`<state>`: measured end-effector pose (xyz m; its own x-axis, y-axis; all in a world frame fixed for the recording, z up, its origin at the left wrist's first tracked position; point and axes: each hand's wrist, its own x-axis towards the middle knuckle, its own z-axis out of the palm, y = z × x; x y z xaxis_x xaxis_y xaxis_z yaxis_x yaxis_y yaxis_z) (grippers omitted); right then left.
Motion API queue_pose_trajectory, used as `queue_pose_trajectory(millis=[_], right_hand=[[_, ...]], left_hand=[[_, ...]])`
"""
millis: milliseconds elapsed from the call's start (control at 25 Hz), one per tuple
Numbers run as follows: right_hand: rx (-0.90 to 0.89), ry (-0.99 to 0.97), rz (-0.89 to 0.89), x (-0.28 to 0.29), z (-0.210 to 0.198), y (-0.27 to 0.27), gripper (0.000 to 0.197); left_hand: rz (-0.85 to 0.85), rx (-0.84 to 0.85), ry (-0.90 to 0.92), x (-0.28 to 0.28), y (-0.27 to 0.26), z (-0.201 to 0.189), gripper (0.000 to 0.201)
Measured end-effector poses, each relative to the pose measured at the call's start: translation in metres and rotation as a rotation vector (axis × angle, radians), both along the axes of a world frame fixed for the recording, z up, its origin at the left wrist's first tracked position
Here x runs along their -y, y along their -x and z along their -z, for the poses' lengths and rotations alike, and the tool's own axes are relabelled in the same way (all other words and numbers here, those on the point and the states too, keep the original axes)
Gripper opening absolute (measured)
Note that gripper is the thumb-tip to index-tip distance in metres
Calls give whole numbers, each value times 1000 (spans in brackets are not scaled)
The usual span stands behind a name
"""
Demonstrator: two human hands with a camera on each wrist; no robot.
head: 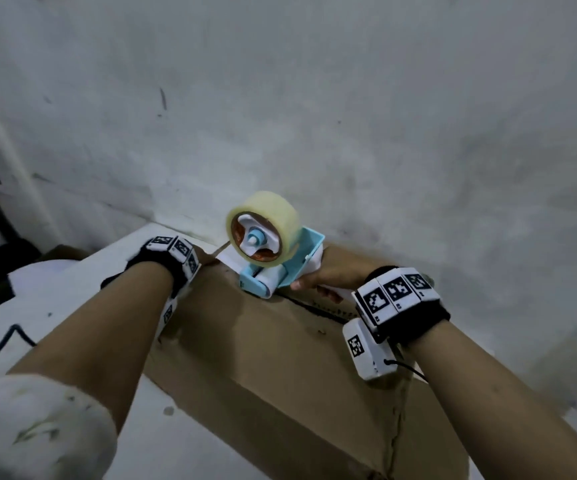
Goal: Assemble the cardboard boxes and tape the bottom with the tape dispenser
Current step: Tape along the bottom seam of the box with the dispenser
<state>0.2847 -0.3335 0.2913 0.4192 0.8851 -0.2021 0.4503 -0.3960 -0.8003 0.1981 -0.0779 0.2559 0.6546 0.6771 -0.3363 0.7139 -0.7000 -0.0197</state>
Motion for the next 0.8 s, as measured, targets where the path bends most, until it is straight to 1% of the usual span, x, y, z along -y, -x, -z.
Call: queue_pose_trajectory(millis=[40, 80, 120, 160, 200, 240, 280, 320, 360, 400, 480, 560, 600, 680, 760, 800], right_hand=[[-3, 2, 1, 2, 1, 0, 25], [-35, 1, 12, 3, 1, 0, 23], [-72, -9, 28, 4, 0, 0, 21], [-95, -23, 54, 8, -2, -4, 22], [-97, -30, 81, 13, -4, -8, 24], [-74, -18, 91, 23, -7, -14, 23], [-67, -4, 74, 34, -8, -18, 19], [-74, 8, 51, 46, -7, -21, 13], [-91, 10, 33, 58, -3, -24, 10], [-102, 22, 30, 70, -2, -23, 11], [-98, 42, 43, 88, -2, -26, 12], [-117, 55, 88, 99, -6, -29, 12], [-109, 65, 104, 98, -6, -32, 13], [-41, 103, 93, 89, -2, -32, 19], [79, 150, 33, 78, 10, -30, 35], [117, 159, 28, 74, 13, -28, 43]], left_hand=[[35, -1, -37, -6, -1, 4, 53], [4, 1, -64, -7, 0, 4, 63], [21, -31, -116, -12, -1, 4, 74], [-15, -8, -115, -13, -5, 5, 83], [-18, -4, -109, -14, -5, 7, 88], [-66, 21, -58, -12, -10, 9, 90], [-91, 61, -35, -15, -13, 15, 89], [-124, 81, 3, -15, -14, 16, 83], [-117, 83, 28, -10, -14, 13, 74], [-104, 96, 32, -7, -13, 10, 67], [-117, 130, 36, -1, -12, 6, 71], [-140, 75, 24, 14, -9, -5, 75], [-139, 70, 10, 11, -9, -5, 74], [-88, 103, -14, 5, -11, 0, 66], [16, 102, -26, 10, -11, 1, 58], [52, 126, -15, 15, -13, -3, 58]])
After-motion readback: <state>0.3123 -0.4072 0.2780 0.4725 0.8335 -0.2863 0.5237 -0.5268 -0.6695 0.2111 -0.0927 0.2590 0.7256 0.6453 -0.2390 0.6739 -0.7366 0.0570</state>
